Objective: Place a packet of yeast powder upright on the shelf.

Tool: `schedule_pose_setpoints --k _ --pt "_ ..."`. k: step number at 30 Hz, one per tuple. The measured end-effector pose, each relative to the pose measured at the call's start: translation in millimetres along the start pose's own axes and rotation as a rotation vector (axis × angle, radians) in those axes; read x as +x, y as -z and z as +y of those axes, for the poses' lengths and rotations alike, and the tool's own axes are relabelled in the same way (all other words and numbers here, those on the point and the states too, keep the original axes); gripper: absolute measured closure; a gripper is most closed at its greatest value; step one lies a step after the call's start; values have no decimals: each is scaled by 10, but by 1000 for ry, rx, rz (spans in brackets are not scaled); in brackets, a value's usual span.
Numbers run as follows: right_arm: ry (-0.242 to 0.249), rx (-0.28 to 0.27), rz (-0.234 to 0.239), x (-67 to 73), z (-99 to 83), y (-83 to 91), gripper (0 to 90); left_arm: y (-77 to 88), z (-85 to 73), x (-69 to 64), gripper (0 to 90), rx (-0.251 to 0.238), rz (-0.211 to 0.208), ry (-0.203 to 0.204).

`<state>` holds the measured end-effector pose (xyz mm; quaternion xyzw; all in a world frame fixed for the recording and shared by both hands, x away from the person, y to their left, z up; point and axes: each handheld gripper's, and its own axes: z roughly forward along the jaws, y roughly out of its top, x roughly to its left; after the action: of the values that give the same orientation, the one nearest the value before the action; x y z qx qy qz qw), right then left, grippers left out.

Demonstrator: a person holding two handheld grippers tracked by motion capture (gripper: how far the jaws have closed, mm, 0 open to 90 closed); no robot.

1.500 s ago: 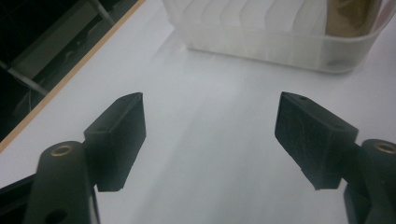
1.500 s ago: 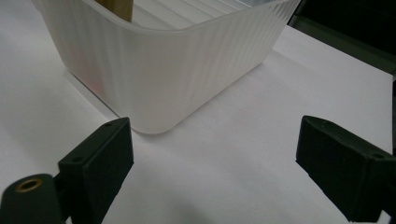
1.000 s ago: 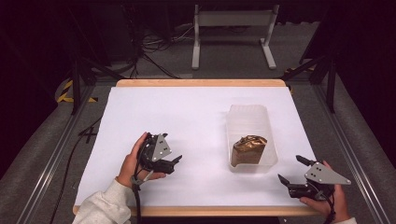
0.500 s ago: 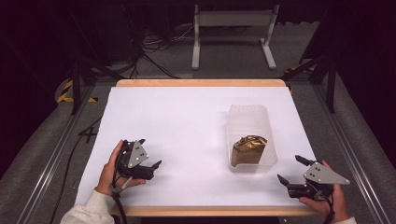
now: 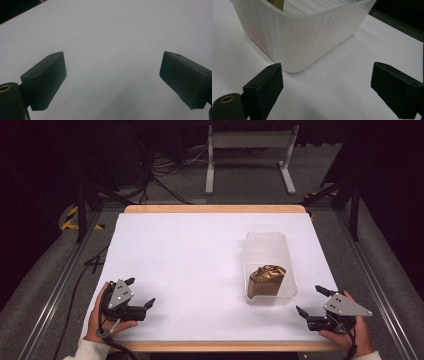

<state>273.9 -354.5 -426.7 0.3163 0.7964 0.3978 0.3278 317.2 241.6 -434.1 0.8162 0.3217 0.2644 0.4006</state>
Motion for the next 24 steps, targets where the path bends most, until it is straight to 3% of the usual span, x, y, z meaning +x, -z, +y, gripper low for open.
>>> schedule_pose_setpoints --k 8,13,24 --pt "-1 -3 0 -8 0 -2 110 67 -162 121 50 -37 9 90" --pt "-2 -2 -1 -8 9 -7 106 41 -119 75 46 -28 2 70" --pt "-4 0 2 -8 4 -11 101 29 -110 68 45 -29 -5 74"
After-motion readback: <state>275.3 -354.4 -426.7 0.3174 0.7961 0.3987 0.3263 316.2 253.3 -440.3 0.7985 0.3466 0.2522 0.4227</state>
